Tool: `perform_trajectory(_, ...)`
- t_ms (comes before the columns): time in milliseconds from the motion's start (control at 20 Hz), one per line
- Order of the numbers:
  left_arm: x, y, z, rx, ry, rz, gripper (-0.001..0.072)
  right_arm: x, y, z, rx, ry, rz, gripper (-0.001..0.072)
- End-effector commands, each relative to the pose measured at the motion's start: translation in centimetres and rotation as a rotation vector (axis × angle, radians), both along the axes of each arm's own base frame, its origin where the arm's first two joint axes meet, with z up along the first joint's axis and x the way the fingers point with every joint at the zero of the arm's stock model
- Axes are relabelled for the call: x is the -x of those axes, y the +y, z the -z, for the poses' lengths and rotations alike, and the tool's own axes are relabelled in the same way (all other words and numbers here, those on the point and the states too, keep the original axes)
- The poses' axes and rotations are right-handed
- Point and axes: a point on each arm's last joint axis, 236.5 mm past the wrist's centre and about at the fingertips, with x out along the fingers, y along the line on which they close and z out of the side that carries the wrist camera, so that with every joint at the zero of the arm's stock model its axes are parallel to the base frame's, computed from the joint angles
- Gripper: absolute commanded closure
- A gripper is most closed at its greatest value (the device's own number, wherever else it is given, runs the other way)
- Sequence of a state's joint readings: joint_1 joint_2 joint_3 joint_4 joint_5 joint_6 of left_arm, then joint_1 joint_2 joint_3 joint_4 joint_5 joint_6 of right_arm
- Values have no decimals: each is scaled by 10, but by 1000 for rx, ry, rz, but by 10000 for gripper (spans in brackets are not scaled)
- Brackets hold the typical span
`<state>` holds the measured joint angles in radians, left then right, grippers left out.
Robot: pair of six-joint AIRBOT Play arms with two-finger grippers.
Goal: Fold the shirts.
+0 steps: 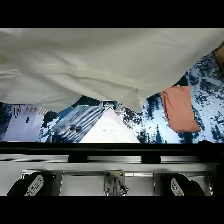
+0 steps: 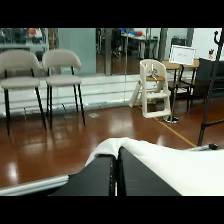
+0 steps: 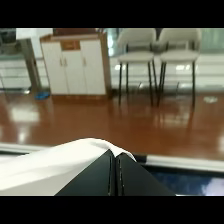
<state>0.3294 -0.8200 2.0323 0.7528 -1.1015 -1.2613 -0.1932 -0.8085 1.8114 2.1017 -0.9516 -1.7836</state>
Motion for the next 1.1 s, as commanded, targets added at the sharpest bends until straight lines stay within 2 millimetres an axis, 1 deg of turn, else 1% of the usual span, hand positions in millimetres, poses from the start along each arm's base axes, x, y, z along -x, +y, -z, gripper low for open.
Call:
perform_trajectory(0,45,-2,-2,-83,-40,-90,679,51,4,-19,59,-66,34,670)
perform_trajectory(100,68,-2,-6,-107,-78,-133,679,73,1,-21,93,-83,72,670)
perform_trajectory(200,84,6,-6,-84,-82,-197,678,89,-9,-23,121,-96,134,670)
perform_trajectory(250,88,15,0,-75,-54,-244,679,95,-16,-21,128,-88,171,670)
perform_trajectory(300,89,23,12,-75,-5,-280,679,98,-22,-17,129,-69,198,670)
perform_trajectory(350,88,26,24,-81,46,-294,679,99,-26,-10,128,-39,215,670)
perform_trajectory(450,90,20,46,-109,132,-275,679,99,-24,7,137,30,204,670)
perform_trajectory(600,96,16,63,-132,193,-263,679,98,-23,27,150,112,193,670)
perform_trajectory(700,93,17,71,-137,229,-259,679,97,-23,32,154,133,192,670)
perform_trajectory(800,84,20,81,-131,266,-255,679,92,-23,36,153,155,187,670)
perform_trajectory(850,77,22,89,-126,299,-252,679,87,-24,46,155,197,180,670)
perform_trajectory(900,69,25,104,-126,356,-245,679,80,-24,63,152,273,168,670)
perform_trajectory(950,62,27,120,-123,414,-237,679,74,-23,86,144,379,147,670)
perform_trajectory(1000,55,28,130,-117,446,-227,679,70,-20,101,147,447,122,670)
perform_trajectory(1050,51,29,128,-118,431,-227,679,66,-17,103,146,453,103,670)
